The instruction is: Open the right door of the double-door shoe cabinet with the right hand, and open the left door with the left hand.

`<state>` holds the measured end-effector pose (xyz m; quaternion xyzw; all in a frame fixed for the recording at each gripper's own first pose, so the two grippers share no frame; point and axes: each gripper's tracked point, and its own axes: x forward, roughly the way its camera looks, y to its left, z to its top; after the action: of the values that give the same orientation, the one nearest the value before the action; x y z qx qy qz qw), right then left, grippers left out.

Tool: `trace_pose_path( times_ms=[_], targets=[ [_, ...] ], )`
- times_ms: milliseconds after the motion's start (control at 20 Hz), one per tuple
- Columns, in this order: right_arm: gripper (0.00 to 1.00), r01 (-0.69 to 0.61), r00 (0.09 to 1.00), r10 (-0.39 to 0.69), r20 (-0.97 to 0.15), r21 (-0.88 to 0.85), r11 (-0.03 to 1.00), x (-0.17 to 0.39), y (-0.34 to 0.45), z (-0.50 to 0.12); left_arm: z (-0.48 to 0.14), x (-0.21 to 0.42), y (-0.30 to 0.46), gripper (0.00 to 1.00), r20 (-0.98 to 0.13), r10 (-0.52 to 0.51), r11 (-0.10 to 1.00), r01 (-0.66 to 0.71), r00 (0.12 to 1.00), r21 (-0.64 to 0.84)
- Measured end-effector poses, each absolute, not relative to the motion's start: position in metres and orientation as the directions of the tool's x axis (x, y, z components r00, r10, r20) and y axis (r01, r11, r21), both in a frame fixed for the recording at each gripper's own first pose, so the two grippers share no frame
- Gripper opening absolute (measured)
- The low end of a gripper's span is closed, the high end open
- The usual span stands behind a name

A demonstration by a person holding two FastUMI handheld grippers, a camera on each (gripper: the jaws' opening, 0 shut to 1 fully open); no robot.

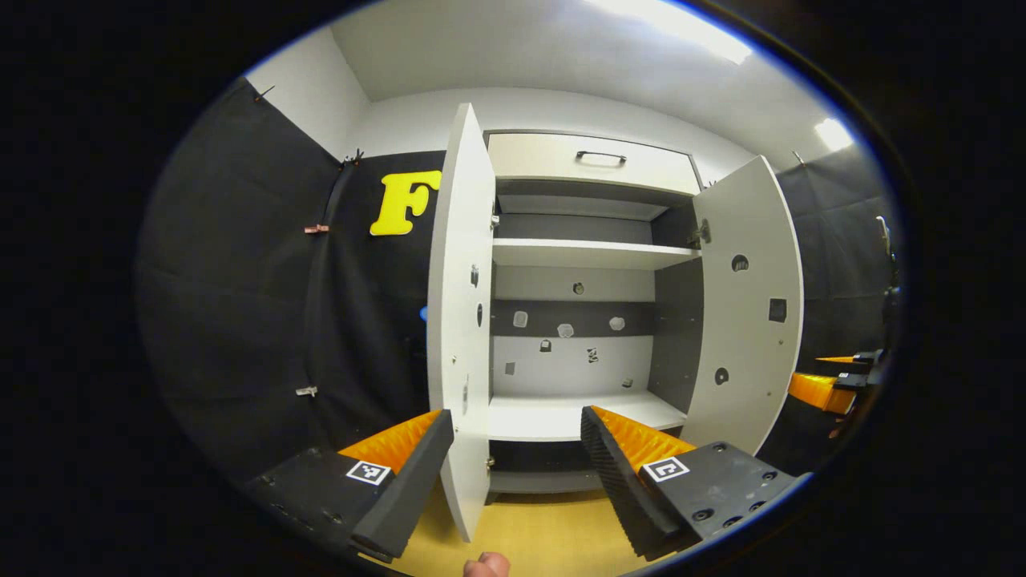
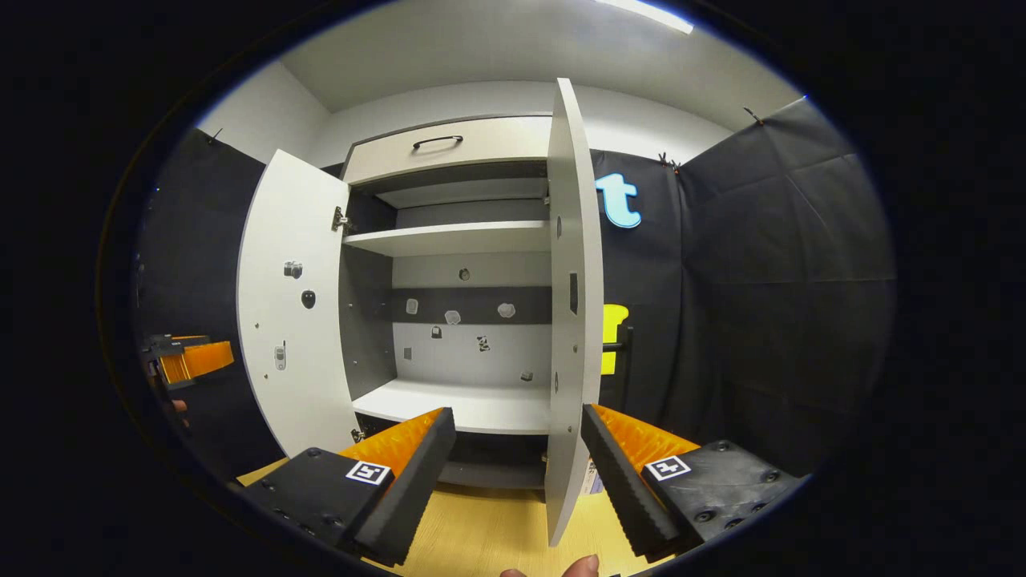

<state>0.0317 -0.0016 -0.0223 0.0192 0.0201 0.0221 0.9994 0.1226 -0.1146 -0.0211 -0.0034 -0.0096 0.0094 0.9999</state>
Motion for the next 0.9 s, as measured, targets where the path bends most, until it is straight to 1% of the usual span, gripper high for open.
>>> trace_pose_path(
  times_ms=[250,900],
  targets=[
    [0.99,-0.044,0.998,0.046,-0.045,0.041,0.998,0.029,-0.003,-0.024,-0.024,0.123,-0.128,0.98,0.016,0.004,0.999,-0.005,1.0,0.041],
    [0.99,-0.055,0.997,0.058,-0.047,0.045,0.997,0.029,-0.002,-0.027,-0.027,0.122,-0.139,0.98,0.006,0.004,0.998,-0.004,1.0,0.06]
  ],
)
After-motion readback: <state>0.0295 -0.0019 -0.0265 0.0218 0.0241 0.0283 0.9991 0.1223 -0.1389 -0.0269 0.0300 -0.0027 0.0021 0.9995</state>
